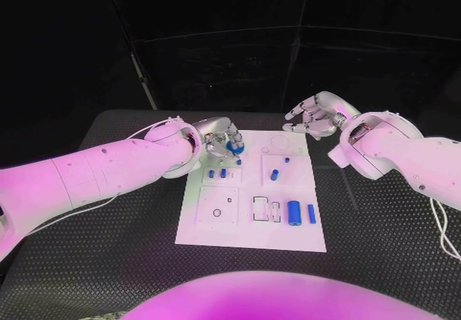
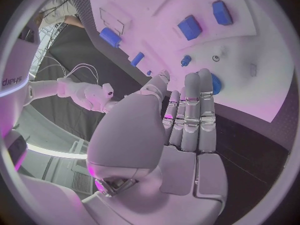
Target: Assemble the parts on the task board
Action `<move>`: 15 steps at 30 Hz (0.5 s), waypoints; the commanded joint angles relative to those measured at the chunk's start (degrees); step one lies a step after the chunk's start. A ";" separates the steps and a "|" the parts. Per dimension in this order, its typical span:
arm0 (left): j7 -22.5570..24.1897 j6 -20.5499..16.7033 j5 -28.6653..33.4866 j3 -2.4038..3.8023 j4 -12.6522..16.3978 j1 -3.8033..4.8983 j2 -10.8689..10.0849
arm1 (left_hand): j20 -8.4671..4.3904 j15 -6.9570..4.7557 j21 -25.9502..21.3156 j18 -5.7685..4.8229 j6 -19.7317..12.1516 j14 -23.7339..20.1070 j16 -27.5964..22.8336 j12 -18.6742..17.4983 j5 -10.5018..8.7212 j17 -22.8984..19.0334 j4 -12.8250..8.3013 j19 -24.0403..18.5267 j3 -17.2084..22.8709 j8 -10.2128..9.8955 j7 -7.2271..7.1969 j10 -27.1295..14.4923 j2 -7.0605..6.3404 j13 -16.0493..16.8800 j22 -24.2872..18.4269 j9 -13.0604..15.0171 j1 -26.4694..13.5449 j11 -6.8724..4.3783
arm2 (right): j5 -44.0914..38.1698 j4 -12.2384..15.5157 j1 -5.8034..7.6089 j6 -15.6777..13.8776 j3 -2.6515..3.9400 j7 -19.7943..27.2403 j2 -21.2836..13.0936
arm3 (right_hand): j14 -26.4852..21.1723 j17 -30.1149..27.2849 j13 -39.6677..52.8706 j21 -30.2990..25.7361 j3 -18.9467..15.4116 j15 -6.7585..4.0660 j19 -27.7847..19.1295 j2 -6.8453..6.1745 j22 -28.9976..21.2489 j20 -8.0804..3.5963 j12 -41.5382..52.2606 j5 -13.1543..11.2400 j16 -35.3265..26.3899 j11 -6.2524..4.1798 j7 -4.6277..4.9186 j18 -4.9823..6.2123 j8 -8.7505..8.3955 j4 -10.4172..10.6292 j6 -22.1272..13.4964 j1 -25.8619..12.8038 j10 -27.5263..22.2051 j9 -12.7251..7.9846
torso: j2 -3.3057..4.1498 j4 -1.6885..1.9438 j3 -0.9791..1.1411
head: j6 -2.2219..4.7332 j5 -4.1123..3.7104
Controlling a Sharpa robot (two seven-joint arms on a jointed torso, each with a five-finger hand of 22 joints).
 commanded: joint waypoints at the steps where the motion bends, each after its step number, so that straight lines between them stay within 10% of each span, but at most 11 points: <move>1: 3.51 0.89 -9.30 -0.33 -1.34 0.09 1.27 | -0.63 -0.59 1.80 0.24 1.24 5.28 9.54 -0.92 -0.21 8.04 -0.23 3.13 -0.70 -0.93 -0.04 1.10 0.31 -1.80 1.07 -1.15 0.59 -0.39 | 0.14 0.11 0.10 0.18 0.05 0.54 0.12 | 1.98 0.02 -0.03 -0.19 -0.05 -0.21 0.02 0.41 -0.02 -0.37 -0.10 0.33 -0.21 -0.18 -0.34 0.92 0.26 0.42 0.06 -0.08 -0.19 -0.05 | 0.07 -0.01 -0.04 | 0.07 -0.09; 7: 2.52 3.77 -13.21 -0.80 -4.00 0.10 3.57 | -1.42 -1.21 15.68 -1.70 3.08 11.71 26.64 -2.15 -0.15 24.54 -0.30 10.44 -0.98 -2.40 -0.26 3.07 0.90 -4.42 13.28 -2.88 0.62 -0.97 | 0.14 0.17 0.10 0.25 0.05 0.51 0.17 | 1.98 0.02 -0.03 -0.19 -0.05 -0.21 0.02 0.41 -0.02 -0.37 -0.10 0.33 -0.21 -0.18 -0.34 0.92 0.26 0.42 0.06 -0.08 -0.19 -0.05 | 0.12 -0.08 -0.01 | 0.04 -0.25; 15: 1.26 5.89 -15.18 -0.89 -6.01 0.11 5.27 | -1.64 -1.49 22.52 -2.74 4.79 12.86 30.46 -3.10 -0.11 27.83 -0.43 12.91 -0.63 -3.01 -0.44 4.54 1.34 -6.05 19.78 -3.79 1.00 -1.20 | 0.14 0.19 0.10 0.25 0.05 0.48 0.20 | 1.98 0.02 -0.03 -0.19 -0.05 -0.21 0.02 0.41 -0.02 -0.37 -0.10 0.33 -0.21 -0.18 -0.34 0.92 0.26 0.42 0.06 -0.08 -0.19 -0.05 | 0.10 -0.01 0.01 | 0.03 -0.30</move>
